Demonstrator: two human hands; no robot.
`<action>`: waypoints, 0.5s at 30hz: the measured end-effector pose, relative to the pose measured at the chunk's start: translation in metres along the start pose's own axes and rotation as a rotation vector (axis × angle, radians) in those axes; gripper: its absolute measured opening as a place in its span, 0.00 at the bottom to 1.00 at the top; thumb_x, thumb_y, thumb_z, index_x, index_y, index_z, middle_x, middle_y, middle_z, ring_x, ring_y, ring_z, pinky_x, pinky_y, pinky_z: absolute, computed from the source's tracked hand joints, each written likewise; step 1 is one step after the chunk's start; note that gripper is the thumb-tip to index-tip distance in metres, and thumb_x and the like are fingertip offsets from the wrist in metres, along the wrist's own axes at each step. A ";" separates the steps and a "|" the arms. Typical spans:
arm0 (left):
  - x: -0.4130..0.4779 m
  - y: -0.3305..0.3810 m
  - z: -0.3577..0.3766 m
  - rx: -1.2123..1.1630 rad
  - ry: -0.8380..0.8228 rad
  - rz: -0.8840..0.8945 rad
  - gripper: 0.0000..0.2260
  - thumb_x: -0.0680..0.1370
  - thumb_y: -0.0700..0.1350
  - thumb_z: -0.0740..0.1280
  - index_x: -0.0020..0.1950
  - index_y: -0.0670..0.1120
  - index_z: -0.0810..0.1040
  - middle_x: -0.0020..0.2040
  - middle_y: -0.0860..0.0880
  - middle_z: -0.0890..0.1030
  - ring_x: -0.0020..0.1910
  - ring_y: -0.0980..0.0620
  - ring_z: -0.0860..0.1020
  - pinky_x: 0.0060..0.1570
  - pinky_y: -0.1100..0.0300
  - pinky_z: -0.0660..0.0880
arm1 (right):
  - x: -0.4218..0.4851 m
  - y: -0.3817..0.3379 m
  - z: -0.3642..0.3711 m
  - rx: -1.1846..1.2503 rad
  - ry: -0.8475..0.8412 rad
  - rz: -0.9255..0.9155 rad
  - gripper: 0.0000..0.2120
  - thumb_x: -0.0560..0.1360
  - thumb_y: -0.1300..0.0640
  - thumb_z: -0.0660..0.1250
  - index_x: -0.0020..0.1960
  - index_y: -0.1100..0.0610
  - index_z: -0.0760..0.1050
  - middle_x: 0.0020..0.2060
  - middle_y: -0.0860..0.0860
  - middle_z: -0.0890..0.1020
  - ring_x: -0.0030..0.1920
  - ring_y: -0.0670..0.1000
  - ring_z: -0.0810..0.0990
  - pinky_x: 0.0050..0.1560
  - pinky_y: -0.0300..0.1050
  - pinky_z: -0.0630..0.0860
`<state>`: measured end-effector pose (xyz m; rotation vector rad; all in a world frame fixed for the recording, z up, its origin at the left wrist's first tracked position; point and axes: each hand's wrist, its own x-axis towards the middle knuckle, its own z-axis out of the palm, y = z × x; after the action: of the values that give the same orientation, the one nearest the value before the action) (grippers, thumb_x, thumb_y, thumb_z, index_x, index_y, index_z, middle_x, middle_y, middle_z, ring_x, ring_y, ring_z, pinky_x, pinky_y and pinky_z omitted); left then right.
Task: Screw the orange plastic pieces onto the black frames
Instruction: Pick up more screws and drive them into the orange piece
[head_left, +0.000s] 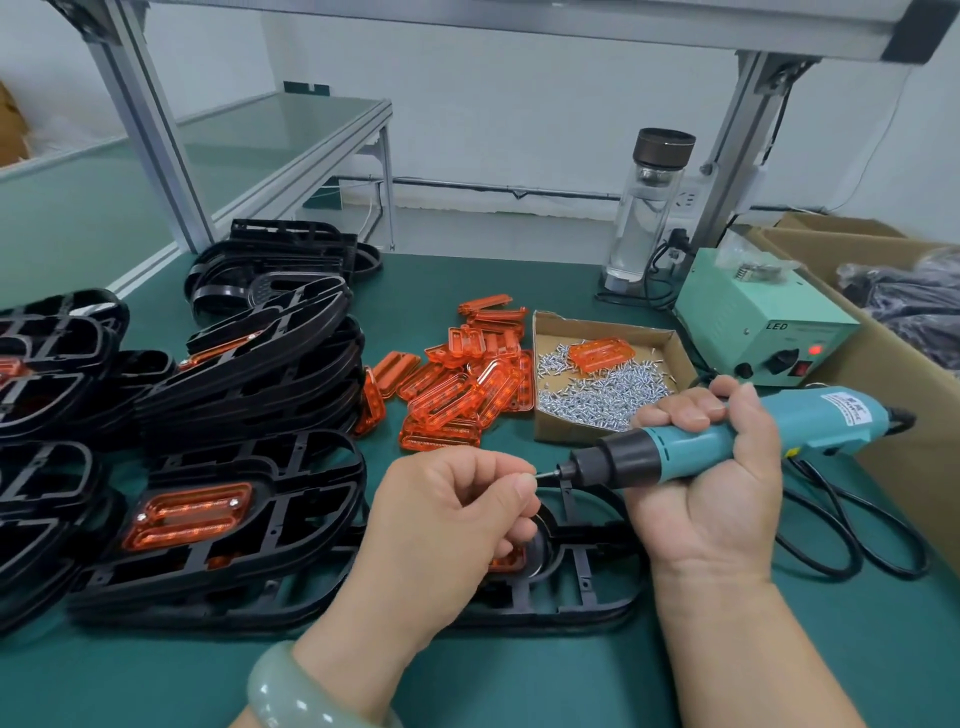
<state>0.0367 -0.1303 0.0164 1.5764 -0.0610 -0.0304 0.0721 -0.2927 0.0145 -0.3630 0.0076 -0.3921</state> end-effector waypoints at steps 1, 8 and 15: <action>-0.001 -0.001 0.000 -0.004 0.002 -0.002 0.09 0.74 0.38 0.69 0.37 0.50 0.84 0.33 0.49 0.84 0.31 0.54 0.82 0.28 0.68 0.74 | 0.000 0.000 0.000 0.005 -0.001 0.002 0.03 0.73 0.55 0.64 0.43 0.52 0.70 0.30 0.44 0.70 0.28 0.42 0.71 0.36 0.36 0.74; -0.003 -0.002 0.000 -0.099 0.029 -0.017 0.08 0.71 0.43 0.71 0.44 0.56 0.84 0.36 0.47 0.85 0.34 0.53 0.83 0.32 0.68 0.75 | 0.001 -0.003 -0.002 0.007 0.018 -0.020 0.03 0.72 0.54 0.64 0.43 0.52 0.70 0.30 0.43 0.70 0.29 0.41 0.71 0.37 0.36 0.74; -0.003 -0.001 0.002 -0.090 0.023 -0.025 0.07 0.73 0.39 0.71 0.39 0.51 0.84 0.33 0.47 0.84 0.30 0.56 0.80 0.29 0.68 0.73 | -0.002 0.000 -0.002 -0.016 0.007 -0.018 0.03 0.72 0.54 0.65 0.43 0.52 0.70 0.31 0.42 0.70 0.29 0.41 0.71 0.37 0.35 0.74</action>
<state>0.0335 -0.1321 0.0156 1.4870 -0.0214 -0.0337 0.0698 -0.2927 0.0122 -0.3775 0.0142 -0.4112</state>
